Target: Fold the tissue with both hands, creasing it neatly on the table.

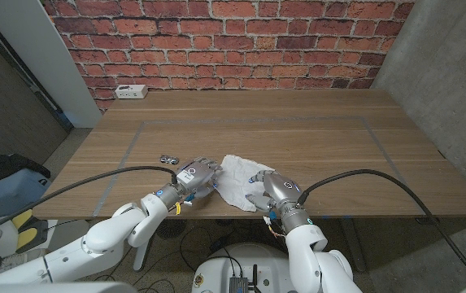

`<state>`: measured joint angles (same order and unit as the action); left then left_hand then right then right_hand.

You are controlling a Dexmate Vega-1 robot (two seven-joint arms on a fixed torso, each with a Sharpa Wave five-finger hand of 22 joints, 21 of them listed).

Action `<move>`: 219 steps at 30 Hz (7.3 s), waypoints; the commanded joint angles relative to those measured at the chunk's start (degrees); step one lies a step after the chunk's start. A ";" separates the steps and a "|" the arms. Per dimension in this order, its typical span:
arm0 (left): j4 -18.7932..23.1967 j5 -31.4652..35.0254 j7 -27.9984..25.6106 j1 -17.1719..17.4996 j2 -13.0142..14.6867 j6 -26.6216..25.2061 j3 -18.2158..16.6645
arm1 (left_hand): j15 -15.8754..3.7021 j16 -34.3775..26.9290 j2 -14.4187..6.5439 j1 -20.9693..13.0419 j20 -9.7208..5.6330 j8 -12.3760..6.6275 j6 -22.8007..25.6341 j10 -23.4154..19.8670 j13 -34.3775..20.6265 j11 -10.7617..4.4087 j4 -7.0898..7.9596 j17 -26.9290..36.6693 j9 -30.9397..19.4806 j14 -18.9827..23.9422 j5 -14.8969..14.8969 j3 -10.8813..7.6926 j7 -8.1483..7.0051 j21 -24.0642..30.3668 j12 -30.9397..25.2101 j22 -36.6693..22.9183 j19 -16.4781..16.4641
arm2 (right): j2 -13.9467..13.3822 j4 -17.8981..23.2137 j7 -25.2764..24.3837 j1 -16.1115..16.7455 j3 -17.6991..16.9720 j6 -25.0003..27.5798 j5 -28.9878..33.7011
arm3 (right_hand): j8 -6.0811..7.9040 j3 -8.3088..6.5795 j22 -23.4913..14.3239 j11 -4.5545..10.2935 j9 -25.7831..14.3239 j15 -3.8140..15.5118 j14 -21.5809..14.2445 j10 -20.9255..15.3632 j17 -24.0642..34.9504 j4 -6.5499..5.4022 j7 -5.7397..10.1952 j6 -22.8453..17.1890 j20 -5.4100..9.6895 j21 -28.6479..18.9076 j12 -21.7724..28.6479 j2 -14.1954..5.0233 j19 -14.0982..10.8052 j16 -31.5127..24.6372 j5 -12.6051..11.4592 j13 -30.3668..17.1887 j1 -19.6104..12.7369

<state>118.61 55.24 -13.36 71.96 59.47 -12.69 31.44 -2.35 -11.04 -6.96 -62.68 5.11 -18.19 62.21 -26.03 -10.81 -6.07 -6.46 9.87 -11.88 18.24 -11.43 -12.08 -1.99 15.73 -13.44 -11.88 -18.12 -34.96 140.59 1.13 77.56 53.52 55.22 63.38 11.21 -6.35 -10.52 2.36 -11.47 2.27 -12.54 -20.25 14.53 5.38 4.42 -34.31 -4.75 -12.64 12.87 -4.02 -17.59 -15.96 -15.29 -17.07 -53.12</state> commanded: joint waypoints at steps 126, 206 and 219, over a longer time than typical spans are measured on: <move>-17.57 -39.11 22.28 -25.01 -6.34 19.08 0.16 | -0.60 0.30 -2.05 -1.23 0.02 0.20 2.04 -5.72 -0.67 2.18 -1.57 0.06 -8.05 3.49 0.82 -4.39 6.84 4.71 0.44 -1.80 -2.64 | 9.38 -28.05 -25.96 -13.67 -1.92 -2.82 -1.48 | 11.23 -5.79 -0.67 5.63 -3.49 10.18 -10.85 -15.73 3.36 0.57 -5.29 -24.18 4.61 -3.49 4.36 -6.48 -8.05 -5.52 2.08 1.05 -12.90; -23.86 -20.51 0.04 -28.84 -12.21 24.49 9.87 | -3.70 -0.87 -2.85 9.81 0.84 1.03 -18.84 -5.08 -0.76 1.88 2.29 0.76 1.37 6.56 1.30 -2.34 -2.30 8.66 -2.25 -1.14 3.28 | 3.69 -26.21 -27.67 -16.98 -1.18 -5.24 -13.13 | 0.91 -1.83 -0.51 0.84 0.17 6.27 -8.48 -5.44 3.40 -2.60 0.22 0.58 1.10 -2.78 -0.08 -3.00 -7.80 -1.35 1.45 2.11 -1.72; -27.70 -31.66 11.78 -29.92 -12.03 32.75 7.81 | -3.39 -0.75 -3.27 20.32 1.86 4.92 -18.63 -7.46 -0.39 2.67 9.34 0.38 1.62 8.99 1.23 -2.58 1.15 7.93 -1.51 -1.21 7.16 | -1.74 -19.86 -19.03 -15.91 -2.11 -9.08 -16.21 | -0.12 0.71 -0.56 -2.47 0.30 3.51 -7.87 -6.22 3.55 -5.29 -1.52 2.29 -0.75 -1.97 0.11 -1.50 -6.20 -0.67 2.10 2.37 4.70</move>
<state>92.87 31.56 -10.09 42.78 46.72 13.65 40.76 -2.68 -11.49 -10.65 -44.06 7.04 -13.73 43.58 -32.61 -11.17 -3.57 1.75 10.32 -10.12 26.14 -10.12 -14.79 -1.00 23.72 -15.20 -12.93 -11.41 -32.91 115.97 -23.94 60.84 52.13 48.61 49.29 11.25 -5.84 -10.93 0.48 -11.19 2.46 -20.37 -26.20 17.97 0.36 3.05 -32.43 -5.03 -15.01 12.59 -5.86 -24.05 -16.72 -13.52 -14.62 -49.13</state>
